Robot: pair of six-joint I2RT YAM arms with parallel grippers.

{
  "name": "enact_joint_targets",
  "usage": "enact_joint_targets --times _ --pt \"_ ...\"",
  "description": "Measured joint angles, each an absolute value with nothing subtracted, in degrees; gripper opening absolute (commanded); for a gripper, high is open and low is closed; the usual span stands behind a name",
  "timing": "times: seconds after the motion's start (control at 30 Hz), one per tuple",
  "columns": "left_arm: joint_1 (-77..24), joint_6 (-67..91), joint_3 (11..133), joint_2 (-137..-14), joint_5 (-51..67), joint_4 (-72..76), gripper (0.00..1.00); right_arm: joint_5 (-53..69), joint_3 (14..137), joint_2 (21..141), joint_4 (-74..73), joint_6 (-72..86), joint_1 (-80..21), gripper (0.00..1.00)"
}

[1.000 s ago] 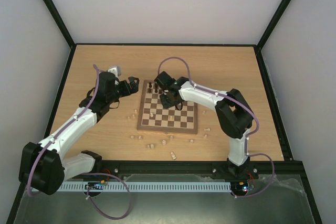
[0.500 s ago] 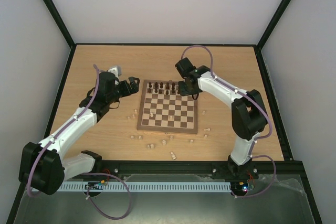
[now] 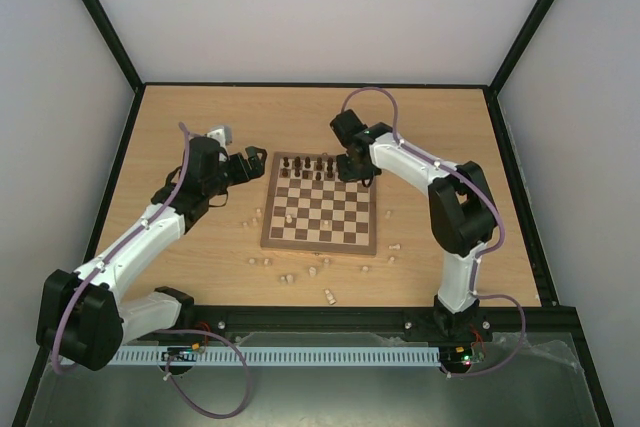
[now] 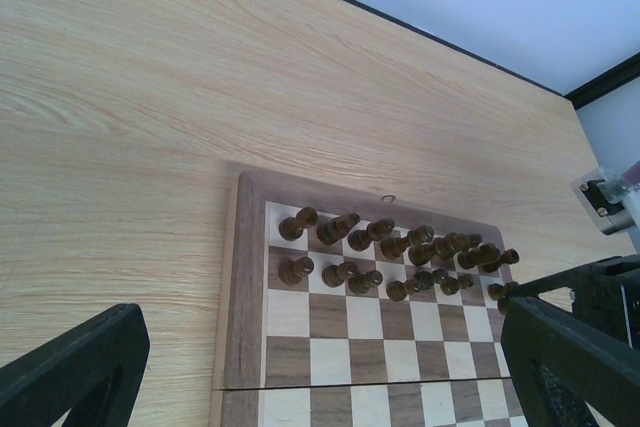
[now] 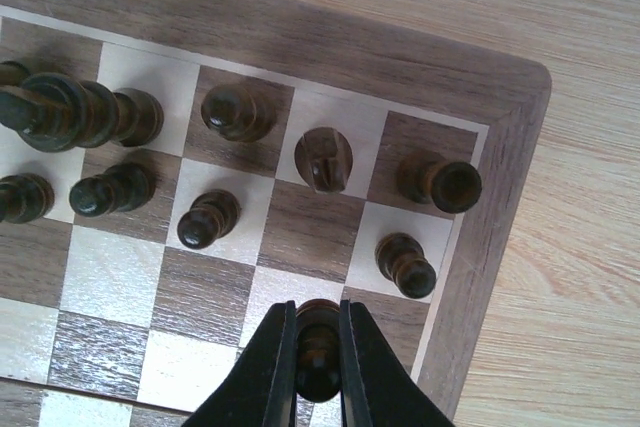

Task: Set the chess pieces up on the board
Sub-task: Place the chess piece on the chessboard.

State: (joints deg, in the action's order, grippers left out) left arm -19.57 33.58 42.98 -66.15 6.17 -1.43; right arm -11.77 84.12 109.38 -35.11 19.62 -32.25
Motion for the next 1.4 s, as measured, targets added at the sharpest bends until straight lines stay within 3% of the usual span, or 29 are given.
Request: enact_joint_targets --times 1.4 --pt "-19.57 33.52 42.98 -66.15 6.66 -0.75 1.00 -12.58 86.65 114.98 -33.08 19.73 -32.25 0.07"
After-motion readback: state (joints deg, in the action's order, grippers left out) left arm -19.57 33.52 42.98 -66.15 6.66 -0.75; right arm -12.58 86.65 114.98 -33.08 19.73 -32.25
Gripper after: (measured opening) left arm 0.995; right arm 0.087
